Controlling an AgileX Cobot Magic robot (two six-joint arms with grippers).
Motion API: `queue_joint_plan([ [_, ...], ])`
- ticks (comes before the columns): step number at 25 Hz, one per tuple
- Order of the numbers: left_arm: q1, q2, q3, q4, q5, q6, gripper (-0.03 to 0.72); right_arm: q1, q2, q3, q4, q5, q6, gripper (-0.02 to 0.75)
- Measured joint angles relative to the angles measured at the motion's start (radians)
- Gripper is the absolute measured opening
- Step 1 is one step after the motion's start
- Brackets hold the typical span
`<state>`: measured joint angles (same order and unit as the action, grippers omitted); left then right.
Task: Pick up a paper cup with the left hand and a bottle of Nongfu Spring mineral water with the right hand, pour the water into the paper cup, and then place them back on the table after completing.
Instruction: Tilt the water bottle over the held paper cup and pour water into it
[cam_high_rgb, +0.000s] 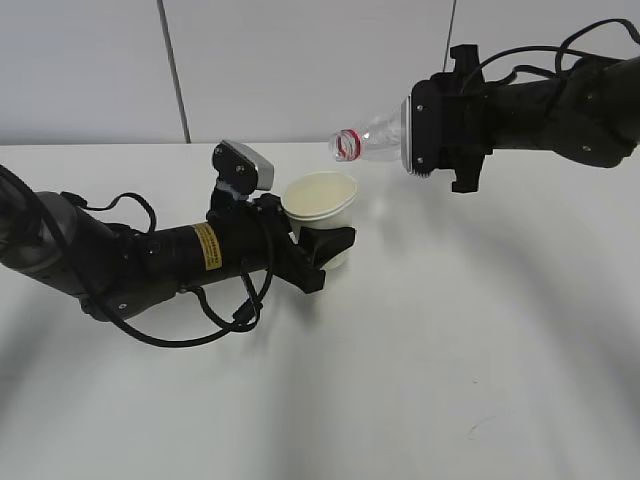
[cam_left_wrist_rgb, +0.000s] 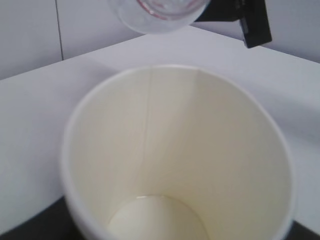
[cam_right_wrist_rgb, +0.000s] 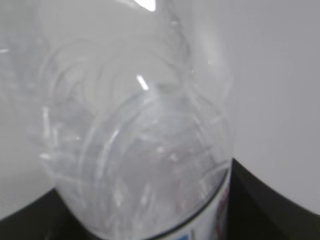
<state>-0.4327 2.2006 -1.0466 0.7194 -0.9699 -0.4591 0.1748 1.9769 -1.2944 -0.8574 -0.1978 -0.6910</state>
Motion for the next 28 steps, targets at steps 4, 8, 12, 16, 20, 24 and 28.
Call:
queue_joint_plan([
  [4, 0.000, 0.000, 0.000, 0.000, 0.000, 0.000, 0.403, 0.000, 0.000, 0.000, 0.000, 0.000, -0.017, 0.446],
  [8, 0.000, 0.000, 0.000, 0.000, 0.000, -0.001, 0.403, 0.000, 0.000, 0.000, 0.000, 0.000, -0.030, 0.446],
  [12, 0.000, 0.000, 0.000, -0.001, 0.000, -0.001, 0.403, 0.000, 0.000, 0.000, -0.002, 0.000, -0.038, 0.446],
  [16, 0.000, 0.000, 0.000, -0.001, 0.000, -0.001, 0.403, 0.000, 0.000, 0.000, -0.002, 0.000, -0.046, 0.446],
  [20, 0.000, 0.000, 0.000, 0.000, 0.000, -0.001, 0.403, 0.000, 0.000, 0.000, -0.002, 0.002, -0.059, 0.446],
  [24, 0.000, 0.000, 0.000, 0.000, 0.000, -0.001, 0.403, 0.000, 0.000, 0.000, -0.002, 0.002, -0.064, 0.446],
  [28, 0.000, 0.000, 0.000, 0.001, 0.002, -0.001, 0.403, 0.000, 0.000, 0.000, -0.002, 0.002, -0.071, 0.446],
])
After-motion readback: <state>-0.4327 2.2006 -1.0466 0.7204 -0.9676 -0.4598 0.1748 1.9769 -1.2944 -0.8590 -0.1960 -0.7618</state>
